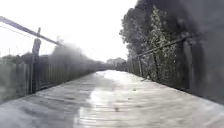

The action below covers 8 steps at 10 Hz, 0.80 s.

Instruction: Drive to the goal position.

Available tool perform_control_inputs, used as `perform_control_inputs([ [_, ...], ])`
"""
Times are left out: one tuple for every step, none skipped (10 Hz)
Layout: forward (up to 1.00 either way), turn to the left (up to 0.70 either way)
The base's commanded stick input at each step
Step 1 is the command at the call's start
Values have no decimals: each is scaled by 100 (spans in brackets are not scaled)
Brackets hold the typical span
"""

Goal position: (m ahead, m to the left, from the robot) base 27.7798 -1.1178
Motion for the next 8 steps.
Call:
perform_control_inputs([
  [100, 0],
  [100, 0],
  [100, 0],
  [100, 0],
  [100, 0],
  [100, 0],
  [100, 0],
  [100, 0],
])
